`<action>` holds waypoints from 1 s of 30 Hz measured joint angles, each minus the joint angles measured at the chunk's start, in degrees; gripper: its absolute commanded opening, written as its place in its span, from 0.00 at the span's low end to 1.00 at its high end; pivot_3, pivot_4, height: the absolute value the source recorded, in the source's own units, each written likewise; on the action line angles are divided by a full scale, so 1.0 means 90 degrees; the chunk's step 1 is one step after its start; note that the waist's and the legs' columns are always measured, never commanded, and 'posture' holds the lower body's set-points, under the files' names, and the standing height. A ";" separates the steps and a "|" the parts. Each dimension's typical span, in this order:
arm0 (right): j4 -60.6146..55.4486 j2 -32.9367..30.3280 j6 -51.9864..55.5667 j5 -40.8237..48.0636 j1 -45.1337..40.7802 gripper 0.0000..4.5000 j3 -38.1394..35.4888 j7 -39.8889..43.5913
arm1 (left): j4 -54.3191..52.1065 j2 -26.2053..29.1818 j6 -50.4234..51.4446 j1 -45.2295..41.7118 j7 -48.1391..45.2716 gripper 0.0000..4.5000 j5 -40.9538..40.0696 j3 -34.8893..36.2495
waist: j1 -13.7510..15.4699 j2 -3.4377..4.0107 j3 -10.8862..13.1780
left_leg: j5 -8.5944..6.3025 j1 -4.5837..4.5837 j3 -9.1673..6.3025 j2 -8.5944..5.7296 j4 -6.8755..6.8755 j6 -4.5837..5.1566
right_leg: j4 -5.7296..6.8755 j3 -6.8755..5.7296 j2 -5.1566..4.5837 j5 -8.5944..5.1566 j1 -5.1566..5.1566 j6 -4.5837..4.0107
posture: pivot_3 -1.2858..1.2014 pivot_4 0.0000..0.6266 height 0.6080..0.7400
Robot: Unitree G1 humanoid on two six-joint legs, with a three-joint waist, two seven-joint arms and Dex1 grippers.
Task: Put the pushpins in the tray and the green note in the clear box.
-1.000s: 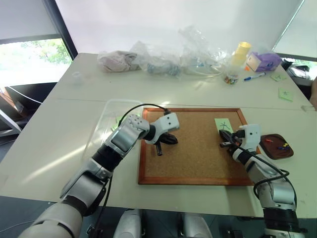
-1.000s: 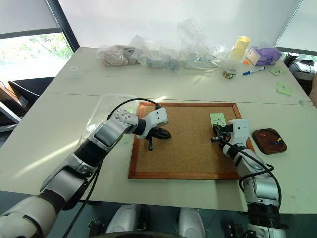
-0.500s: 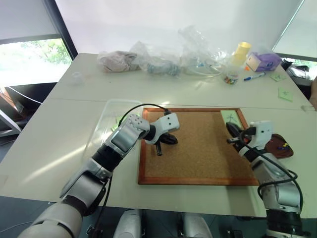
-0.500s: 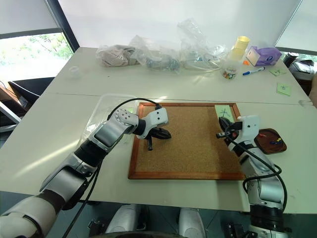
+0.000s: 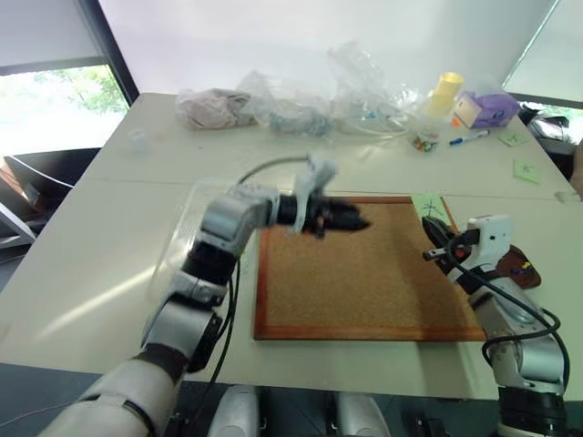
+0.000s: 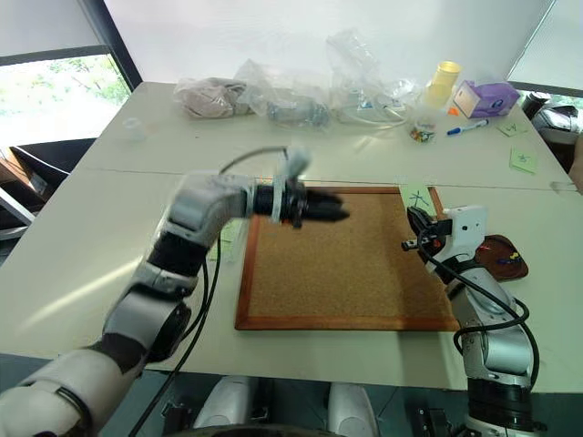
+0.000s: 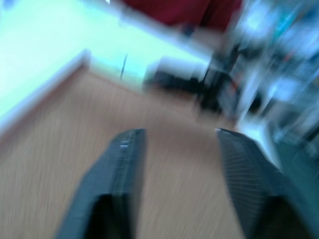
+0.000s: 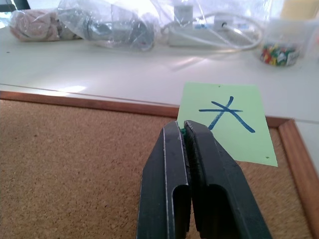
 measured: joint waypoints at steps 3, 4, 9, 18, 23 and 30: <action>-0.0413 -0.0154 0.0113 -0.0001 0.0066 0.00 -0.0028 -0.0006 | 0.0648 -0.0379 0.0378 -0.0521 0.0625 1.00 -0.0410 0.0730 | 0.0005 -0.0001 0.0001 | 0.0000 0.0006 -0.0009 -0.0001 -0.0001 0.0000 | 0.0002 -0.0005 0.0006 -0.0001 0.0006 0.0002 | 0.52 0.24 0.99; -0.0582 -0.0178 0.0170 0.0001 0.0079 0.00 -0.0035 -0.0015 | 0.0969 -0.0497 0.0491 -0.0635 0.0868 1.00 -0.0493 0.0916 | 0.0003 -0.0001 0.0001 | 0.0000 0.0011 -0.0009 -0.0002 -0.0001 0.0000 | 0.0002 -0.0006 0.0006 -0.0001 0.0011 0.0002 | 0.52 0.24 0.99; -0.1295 -0.0206 0.0412 0.0051 0.0058 0.00 -0.0035 -0.0106 | 0.2679 -0.1034 0.1041 -0.1209 0.1596 1.00 -0.0830 0.1607 | 0.0009 -0.0010 0.0006 | 0.0000 0.0005 -0.0011 -0.0007 0.0000 0.0000 | -0.0001 -0.0006 0.0006 -0.0002 0.0008 0.0003 | 0.52 0.24 0.99; -0.1918 -0.0197 0.0778 0.0065 0.0077 0.00 0.0161 -0.0260 | 0.4365 -0.1568 0.0199 -0.1739 0.1701 1.00 -0.0897 0.1978 | 0.0025 -0.0011 0.0006 | 0.0000 0.0004 -0.0010 -0.0007 -0.0002 -0.0001 | -0.0004 -0.0007 0.0005 -0.0003 0.0007 0.0001 | 0.52 0.24 0.99; -0.2227 -0.0162 0.0901 0.0065 0.0117 0.00 0.0314 -0.0369 | 0.5006 -0.1893 -0.0493 -0.1997 0.1899 1.00 -0.0895 0.2179 | 0.0029 -0.0012 0.0007 | 0.0000 0.0003 -0.0010 -0.0008 -0.0002 0.0000 | -0.0008 -0.0007 0.0003 -0.0004 0.0007 -0.0001 | 0.52 0.24 0.99; -0.2309 -0.0161 0.0979 0.0067 0.0249 0.00 0.0331 -0.0500 | 0.5418 -0.1910 -0.0918 -0.2099 0.2075 0.26 -0.0854 0.2358 | 0.0024 -0.0011 0.0007 | 0.0000 0.0003 -0.0011 -0.0008 -0.0003 0.0000 | -0.0007 -0.0008 0.0003 -0.0003 0.0006 -0.0001 | 0.52 0.24 0.99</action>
